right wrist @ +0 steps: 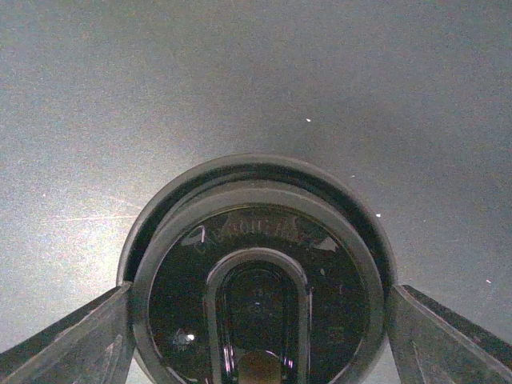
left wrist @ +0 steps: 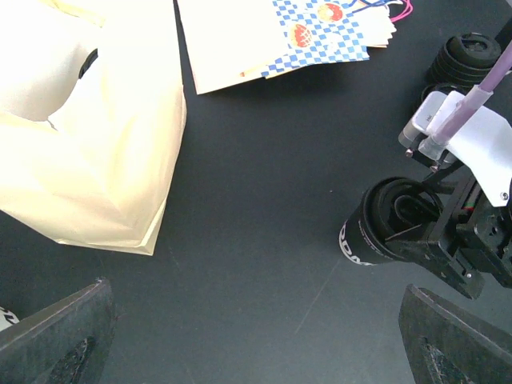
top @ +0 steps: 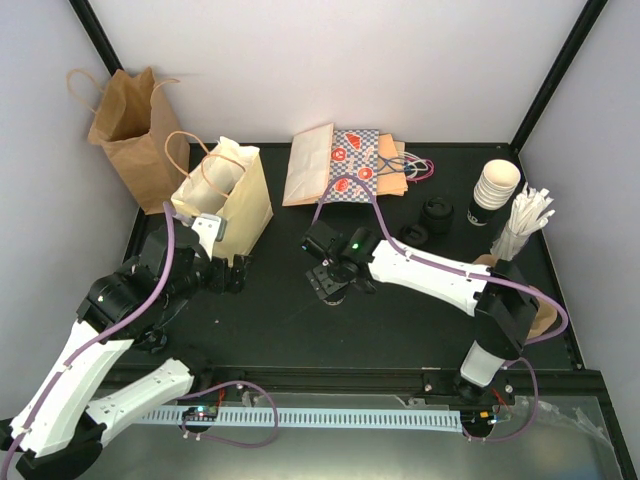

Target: Pack the takeout coffee

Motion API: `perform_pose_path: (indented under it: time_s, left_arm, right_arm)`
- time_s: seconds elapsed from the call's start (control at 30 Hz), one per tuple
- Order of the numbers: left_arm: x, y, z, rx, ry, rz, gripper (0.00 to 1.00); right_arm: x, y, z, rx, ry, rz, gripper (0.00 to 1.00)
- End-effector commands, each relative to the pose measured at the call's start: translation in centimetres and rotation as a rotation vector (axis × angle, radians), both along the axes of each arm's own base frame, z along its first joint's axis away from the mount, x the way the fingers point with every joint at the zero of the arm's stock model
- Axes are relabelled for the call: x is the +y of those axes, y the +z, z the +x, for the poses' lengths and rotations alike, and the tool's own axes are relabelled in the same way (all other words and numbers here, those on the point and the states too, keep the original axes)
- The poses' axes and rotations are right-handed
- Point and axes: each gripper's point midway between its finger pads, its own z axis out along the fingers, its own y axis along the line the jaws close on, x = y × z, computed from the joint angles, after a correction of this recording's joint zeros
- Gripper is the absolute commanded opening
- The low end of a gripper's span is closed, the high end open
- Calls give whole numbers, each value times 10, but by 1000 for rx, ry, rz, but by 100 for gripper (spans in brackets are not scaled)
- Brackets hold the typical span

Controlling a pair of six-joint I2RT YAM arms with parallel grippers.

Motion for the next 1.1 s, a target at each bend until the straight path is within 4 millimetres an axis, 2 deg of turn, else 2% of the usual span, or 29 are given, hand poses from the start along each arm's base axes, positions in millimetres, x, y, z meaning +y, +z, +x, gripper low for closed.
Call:
perform_pose_path:
  time_s: [0.0,0.33,0.6,0.67,0.9,1.07]
  left_arm:
    - [8,0,-1,-5,17,24,99]
    - [7,-4,-2,1,13,24,99]
    - [6,-9,-2,12,8,28,99]
    - [5,-10,-1,15,5,27,99]
    - [2,-9,1,15,0,21,99]
    - [11,-8,3,9,28,68,99]
  right_arm:
    - [0,-2,1,-8,-5,-24,85]
    - [1,-11,-2,12,5,-34,80]
    - [-6,-35,-14,70,6,-44,77]
    - [-9,-36,-16,69,5,-48,75]
    - [-10,0,-4,-22,-5,-19,74]
    - [-16,24,1,-87,-12,-2,74]
